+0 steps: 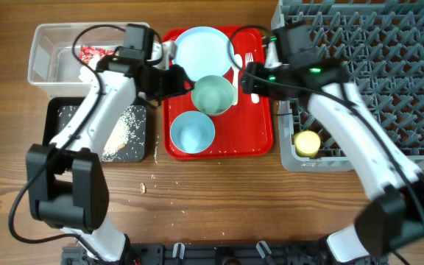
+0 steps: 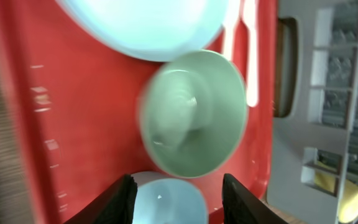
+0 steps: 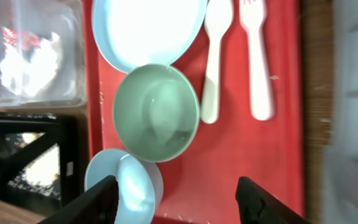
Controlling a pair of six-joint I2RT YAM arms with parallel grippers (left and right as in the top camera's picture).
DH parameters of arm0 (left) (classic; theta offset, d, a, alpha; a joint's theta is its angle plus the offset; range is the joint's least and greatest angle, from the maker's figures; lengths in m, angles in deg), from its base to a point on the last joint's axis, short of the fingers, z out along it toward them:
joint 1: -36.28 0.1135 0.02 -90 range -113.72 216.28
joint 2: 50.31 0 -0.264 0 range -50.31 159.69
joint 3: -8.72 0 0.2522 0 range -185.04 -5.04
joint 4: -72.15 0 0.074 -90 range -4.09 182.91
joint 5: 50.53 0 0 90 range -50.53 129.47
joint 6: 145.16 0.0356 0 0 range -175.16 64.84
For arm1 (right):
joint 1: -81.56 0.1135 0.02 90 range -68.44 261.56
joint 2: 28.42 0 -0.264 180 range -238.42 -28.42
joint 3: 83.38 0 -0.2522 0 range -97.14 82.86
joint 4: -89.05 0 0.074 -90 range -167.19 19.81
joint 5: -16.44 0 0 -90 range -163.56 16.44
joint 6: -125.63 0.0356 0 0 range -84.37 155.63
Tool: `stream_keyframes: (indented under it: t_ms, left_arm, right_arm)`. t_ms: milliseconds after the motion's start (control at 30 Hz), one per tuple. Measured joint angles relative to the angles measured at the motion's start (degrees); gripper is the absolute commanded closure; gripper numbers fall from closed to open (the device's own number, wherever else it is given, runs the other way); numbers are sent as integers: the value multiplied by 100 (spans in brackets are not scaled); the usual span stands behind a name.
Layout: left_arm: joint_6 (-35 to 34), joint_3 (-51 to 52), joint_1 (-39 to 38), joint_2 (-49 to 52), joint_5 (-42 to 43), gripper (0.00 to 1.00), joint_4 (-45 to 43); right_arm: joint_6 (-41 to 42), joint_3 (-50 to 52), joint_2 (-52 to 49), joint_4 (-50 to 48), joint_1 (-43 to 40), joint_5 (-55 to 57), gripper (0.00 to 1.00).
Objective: Sort waste into correct bins and load items into the dishwasher rack
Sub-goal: 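Grasp the light-blue bowl on the red tray with the right gripper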
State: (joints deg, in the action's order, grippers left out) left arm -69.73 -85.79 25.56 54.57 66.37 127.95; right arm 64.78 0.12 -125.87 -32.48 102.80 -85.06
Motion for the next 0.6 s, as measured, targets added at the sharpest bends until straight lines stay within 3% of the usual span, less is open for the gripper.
stream_keyframes:
  t_ms: [367,467,600]
  left_arm:
    - [-46,0,1526,-245,-245,59,304]
    - [-61,0,1869,-284,-374,51,306]
    - [-81,0,2044,-284,-566,30,321]
  right_arm:
    - [442,2,-1521,-837,114,11,57]
    - [450,2,-1779,-1029,111,-48,60]
    - [498,2,-1989,-1106,114,-186,72]
